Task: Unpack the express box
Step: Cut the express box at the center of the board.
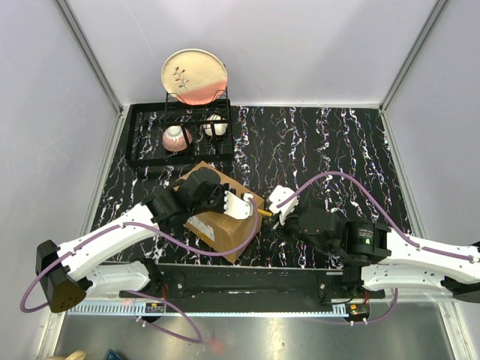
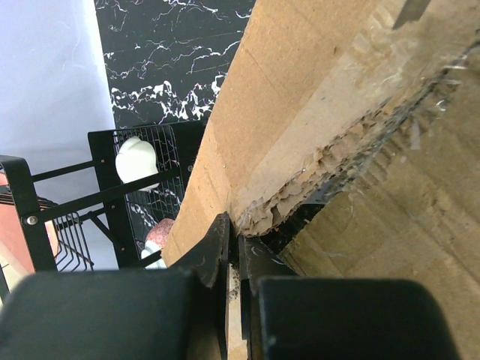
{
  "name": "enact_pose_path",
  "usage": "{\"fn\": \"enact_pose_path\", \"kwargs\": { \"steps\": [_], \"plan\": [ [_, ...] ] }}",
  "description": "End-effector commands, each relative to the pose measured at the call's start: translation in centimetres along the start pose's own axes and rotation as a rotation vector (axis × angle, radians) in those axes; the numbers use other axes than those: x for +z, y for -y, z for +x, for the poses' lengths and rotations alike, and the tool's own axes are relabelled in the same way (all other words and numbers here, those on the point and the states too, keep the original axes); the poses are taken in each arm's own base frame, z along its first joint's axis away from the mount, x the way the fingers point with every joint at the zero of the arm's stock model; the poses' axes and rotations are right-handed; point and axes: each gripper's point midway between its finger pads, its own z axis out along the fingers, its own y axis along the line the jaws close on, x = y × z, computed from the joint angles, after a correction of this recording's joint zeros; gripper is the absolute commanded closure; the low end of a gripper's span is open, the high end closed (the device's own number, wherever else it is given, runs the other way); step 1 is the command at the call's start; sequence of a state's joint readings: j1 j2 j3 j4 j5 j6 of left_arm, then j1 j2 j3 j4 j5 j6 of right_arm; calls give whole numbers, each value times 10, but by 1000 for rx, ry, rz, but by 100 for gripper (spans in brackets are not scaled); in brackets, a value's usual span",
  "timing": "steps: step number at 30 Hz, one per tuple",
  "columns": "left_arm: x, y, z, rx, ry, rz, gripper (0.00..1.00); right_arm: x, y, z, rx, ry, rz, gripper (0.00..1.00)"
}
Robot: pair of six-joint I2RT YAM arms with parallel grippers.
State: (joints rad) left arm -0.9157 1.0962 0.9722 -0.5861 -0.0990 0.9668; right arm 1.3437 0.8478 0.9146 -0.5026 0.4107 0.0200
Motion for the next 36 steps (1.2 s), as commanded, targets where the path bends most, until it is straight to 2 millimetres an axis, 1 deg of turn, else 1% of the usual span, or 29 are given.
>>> {"fn": "enact_pose_path", "kwargs": {
  "steps": [1, 4, 14, 17, 25, 30, 36],
  "plan": [
    [-17, -25, -26, -55, 103, -65, 100, 1, 2, -21, 29, 89, 25, 100],
    [-17, -24, -26, -58, 104, -61, 100, 1, 1, -23, 41, 97, 19, 100],
    [-16, -24, -28, -55, 106, -57, 100, 4, -10, -13, 87, 81, -23, 100],
    [-17, -24, -28, -57, 107, -58, 100, 5, -10, -7, 95, 60, -18, 100],
    [-14, -23, -25, -45, 98, -63, 100, -3, -14, -12, 132, 77, -47, 100],
    [-12, -21, -25, -49, 101, -63, 100, -5, -19, -3, 158, 48, -65, 100],
    [-13, -22, -26, -49, 105, -68, 100, -3, -18, 4, 147, 29, -54, 100]
  ]
}}
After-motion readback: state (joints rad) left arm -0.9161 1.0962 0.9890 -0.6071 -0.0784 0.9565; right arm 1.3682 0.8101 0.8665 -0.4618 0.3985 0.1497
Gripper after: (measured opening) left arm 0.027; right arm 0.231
